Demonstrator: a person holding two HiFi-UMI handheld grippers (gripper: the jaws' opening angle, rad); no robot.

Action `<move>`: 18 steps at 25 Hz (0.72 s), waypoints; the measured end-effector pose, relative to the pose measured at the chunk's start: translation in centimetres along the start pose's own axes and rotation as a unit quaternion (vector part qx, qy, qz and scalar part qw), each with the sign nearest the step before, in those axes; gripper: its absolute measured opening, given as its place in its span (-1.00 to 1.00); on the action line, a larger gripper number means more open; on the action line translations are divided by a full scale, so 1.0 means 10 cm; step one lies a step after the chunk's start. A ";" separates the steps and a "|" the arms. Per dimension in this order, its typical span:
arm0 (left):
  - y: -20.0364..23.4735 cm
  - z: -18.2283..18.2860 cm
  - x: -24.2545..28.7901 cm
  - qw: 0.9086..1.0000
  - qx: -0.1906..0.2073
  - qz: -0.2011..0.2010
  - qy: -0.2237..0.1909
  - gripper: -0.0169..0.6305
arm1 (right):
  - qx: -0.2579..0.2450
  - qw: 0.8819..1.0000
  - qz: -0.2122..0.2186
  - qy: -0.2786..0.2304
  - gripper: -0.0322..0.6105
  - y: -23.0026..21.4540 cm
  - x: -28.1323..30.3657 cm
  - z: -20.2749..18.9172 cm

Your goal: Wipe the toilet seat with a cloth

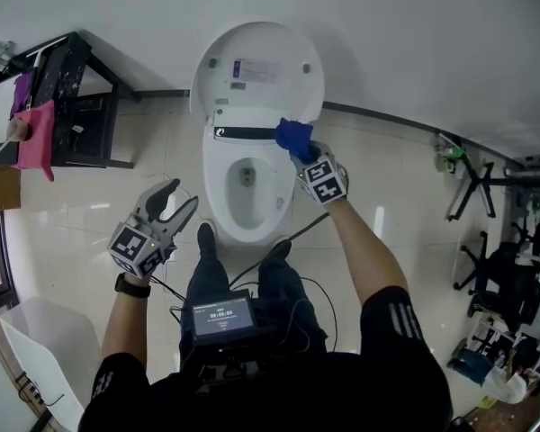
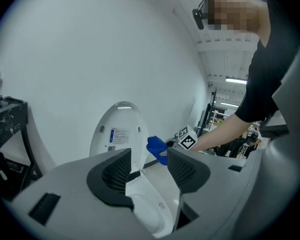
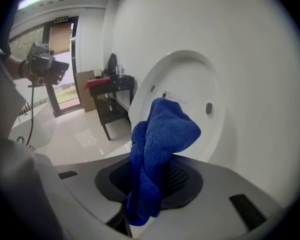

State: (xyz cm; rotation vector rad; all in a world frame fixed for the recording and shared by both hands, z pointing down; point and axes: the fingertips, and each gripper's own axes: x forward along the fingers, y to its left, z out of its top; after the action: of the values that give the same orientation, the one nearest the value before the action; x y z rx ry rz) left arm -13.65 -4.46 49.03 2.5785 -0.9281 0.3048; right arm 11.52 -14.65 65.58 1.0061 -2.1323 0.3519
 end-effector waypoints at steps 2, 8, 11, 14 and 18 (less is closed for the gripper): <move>0.02 -0.15 0.03 1.000 -0.016 0.002 0.004 -0.24 | 0.009 1.000 -0.002 0.023 -0.50 -0.04 0.30 -0.28; 0.15 -0.69 0.21 0.999 -0.035 0.007 0.025 -0.24 | 0.042 0.995 -0.019 0.091 -0.50 -0.23 1.12 -1.08; 0.19 -0.87 0.24 0.999 -0.044 0.013 0.022 -0.24 | 0.027 0.992 -0.023 0.118 -0.50 -0.27 1.47 -1.43; 0.24 -0.96 0.26 0.998 -0.061 0.022 0.015 -0.24 | -0.008 0.989 -0.037 0.145 -0.50 -0.31 1.83 -1.77; 0.34 -1.18 0.26 0.997 -0.064 0.036 0.016 -0.24 | -0.061 0.978 -0.063 0.187 -0.50 -0.37 2.17 -2.17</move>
State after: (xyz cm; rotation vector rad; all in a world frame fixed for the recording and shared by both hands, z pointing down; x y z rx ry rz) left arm -14.71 -3.32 61.50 2.4203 -0.9979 0.2963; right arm 16.16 -17.80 95.97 0.9183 -1.7215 0.3160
